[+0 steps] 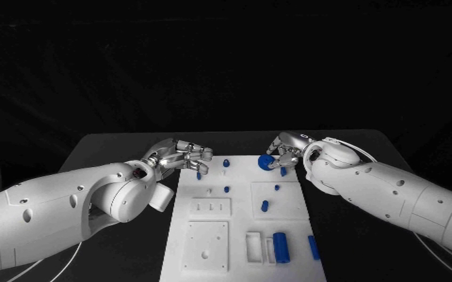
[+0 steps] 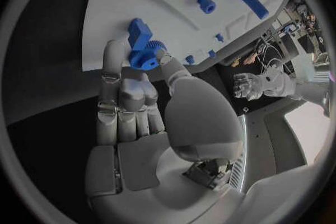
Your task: Assemble the parts on the task board
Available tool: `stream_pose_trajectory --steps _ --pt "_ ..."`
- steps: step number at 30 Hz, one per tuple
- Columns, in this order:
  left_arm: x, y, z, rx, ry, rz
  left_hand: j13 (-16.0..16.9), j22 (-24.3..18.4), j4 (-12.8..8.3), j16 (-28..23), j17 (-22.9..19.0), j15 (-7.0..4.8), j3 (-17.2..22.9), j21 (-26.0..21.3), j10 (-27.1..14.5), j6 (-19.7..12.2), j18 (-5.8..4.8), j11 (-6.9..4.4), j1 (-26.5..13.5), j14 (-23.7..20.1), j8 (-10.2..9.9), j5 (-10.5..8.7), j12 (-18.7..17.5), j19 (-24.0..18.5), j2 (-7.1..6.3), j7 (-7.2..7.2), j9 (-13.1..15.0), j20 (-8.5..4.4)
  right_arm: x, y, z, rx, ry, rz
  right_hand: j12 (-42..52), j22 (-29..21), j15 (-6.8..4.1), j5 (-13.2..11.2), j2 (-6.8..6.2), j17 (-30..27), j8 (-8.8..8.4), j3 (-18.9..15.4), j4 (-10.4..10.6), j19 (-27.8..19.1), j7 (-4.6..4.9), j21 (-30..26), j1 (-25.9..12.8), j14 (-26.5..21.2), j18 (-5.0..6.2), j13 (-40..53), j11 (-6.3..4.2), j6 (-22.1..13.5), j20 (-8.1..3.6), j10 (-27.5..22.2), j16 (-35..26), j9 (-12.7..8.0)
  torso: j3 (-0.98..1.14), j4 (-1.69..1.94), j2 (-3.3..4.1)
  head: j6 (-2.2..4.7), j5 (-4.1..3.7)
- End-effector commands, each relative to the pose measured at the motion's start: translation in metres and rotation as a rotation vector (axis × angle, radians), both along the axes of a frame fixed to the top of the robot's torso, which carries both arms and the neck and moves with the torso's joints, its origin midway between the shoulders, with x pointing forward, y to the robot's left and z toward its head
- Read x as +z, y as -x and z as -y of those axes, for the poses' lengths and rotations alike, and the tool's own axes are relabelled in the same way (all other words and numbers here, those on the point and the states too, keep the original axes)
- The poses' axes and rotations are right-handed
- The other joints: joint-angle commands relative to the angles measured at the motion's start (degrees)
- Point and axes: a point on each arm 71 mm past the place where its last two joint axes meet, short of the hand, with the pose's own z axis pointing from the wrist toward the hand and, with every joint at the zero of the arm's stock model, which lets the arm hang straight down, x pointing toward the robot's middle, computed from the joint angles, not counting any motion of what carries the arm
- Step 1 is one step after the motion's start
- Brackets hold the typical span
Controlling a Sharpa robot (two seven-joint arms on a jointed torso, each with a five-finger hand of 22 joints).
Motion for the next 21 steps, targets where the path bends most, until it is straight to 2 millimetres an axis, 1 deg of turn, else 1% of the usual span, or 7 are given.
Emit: stream_pose_trajectory --steps 1,5,8,11,13,16,21 --pt "0.0014 0.0008 0.0027 -0.022 0.007 0.005 0.0 -0.1 -0.2 -0.3 0.1 0.11 -0.3 -0.3 -0.2 -0.4 -0.21 0.00 0.1 0.4 0.1 -0.35 -0.1 0.4 -0.14 -0.09 -0.1 0.04 -0.0009 -0.0007 -0.0001 -0.001 0.025 0.010 0.3 0.5 0.14 -0.3 0.21 0.2 -0.18 0.9 -0.3 1.4 0.07 -0.2 -0.4 0.1 0.90 0.2 0.07 0.3 0.20 0.5 0.1 0.0 0.02 -0.05 -0.01 -0.05 -0.01" --pt "0.0014 0.0006 0.0030 -0.023 0.006 0.005 0.0 -0.1 -0.2 -0.3 0.1 0.12 -0.4 -0.3 -0.2 -0.4 -0.21 0.01 0.1 0.4 0.1 -0.38 -0.1 0.4 -0.10 -0.08 -0.1 0.05 -0.0029 -0.0016 -0.0004 -0.001 0.032 -0.002 0.3 0.8 0.11 -0.7 0.21 0.3 -0.19 1.4 -0.5 1.4 0.04 -0.4 -0.5 0.2 0.84 0.2 0.03 0.5 0.18 0.5 0.1 0.0 0.00 -0.06 -0.02 -0.05 0.04" --pt "0.0014 0.0006 0.0034 -0.024 0.006 0.005 0.0 -0.1 -0.2 -0.3 0.1 0.12 -0.4 -0.3 -0.2 -0.4 -0.21 0.01 0.1 0.4 0.1 -0.38 -0.1 0.4 -0.10 -0.08 -0.1 0.05 -0.0051 -0.0019 -0.0017 0.003 0.040 -0.018 0.8 1.6 -0.01 -0.2 0.16 2.2 -0.20 1.8 -0.3 1.4 -0.22 -0.1 -1.0 0.3 0.88 0.8 -0.19 0.7 0.07 0.7 1.5 0.0 0.00 -0.05 -0.01 -0.19 0.12" --pt "0.0013 0.0007 0.0037 -0.026 0.006 0.004 0.0 -0.1 -0.2 -0.3 0.1 0.12 -0.4 -0.3 -0.2 -0.4 -0.21 0.01 0.1 0.4 0.1 -0.38 -0.1 0.4 -0.10 -0.08 -0.1 0.05 -0.0069 -0.0023 -0.0036 0.008 0.045 -0.028 0.9 4.1 -0.40 0.5 0.14 5.9 -0.17 1.9 0.2 0.5 -0.79 1.0 -1.4 0.4 1.15 1.2 -0.80 0.5 -0.15 0.6 3.4 0.0 0.01 -0.01 0.04 -0.25 0.17" --pt "0.0012 0.0007 0.0038 -0.027 0.006 0.004 0.0 -0.1 -0.2 -0.3 0.1 0.12 -0.4 -0.3 -0.2 -0.4 -0.21 0.01 0.1 0.4 0.1 -0.38 -0.1 0.4 -0.10 -0.08 -0.1 0.05 -0.0075 -0.0024 -0.0045 0.009 0.046 -0.031 0.4 6.5 -0.95 0.9 -0.11 8.4 -0.21 1.9 0.5 -0.4 -1.43 2.1 -1.9 0.5 0.57 1.0 -1.75 0.5 -0.65 0.1 4.0 -0.1 0.00 0.00 -0.01 -0.36 0.21" --pt "0.0012 0.0006 0.0038 -0.027 0.005 0.003 0.0 -0.1 -0.2 -0.3 0.1 0.12 -0.4 -0.3 -0.2 -0.4 -0.21 0.01 0.1 0.4 0.1 -0.38 -0.1 0.4 -0.10 -0.08 -0.1 0.05 -0.0084 -0.0024 -0.0046 0.008 0.051 -0.039 0.8 8.9 -1.00 1.0 0.05 10.5 -0.19 2.0 0.5 -0.6 -1.48 2.8 -2.0 0.9 0.61 1.3 -1.81 0.3 -0.82 0.7 4.3 0.0 -0.03 0.07 -0.02 -0.40 0.15" --pt "0.0011 0.0006 0.0035 -0.027 0.004 0.003 0.0 -0.1 -0.2 -0.3 0.1 0.12 -0.4 -0.3 -0.2 -0.4 -0.21 0.01 0.1 0.4 0.1 -0.38 -0.1 0.4 -0.10 -0.08 -0.1 0.05 -0.0100 -0.0018 -0.0047 0.008 0.064 -0.061 1.8 11.6 -1.50 1.6 0.34 12.8 -0.21 1.8 1.0 -0.4 -2.02 3.0 -2.4 1.3 0.47 2.4 -2.47 -0.4 -1.25 2.0 5.1 -0.1 -0.02 -0.05 0.00 -0.50 0.32"
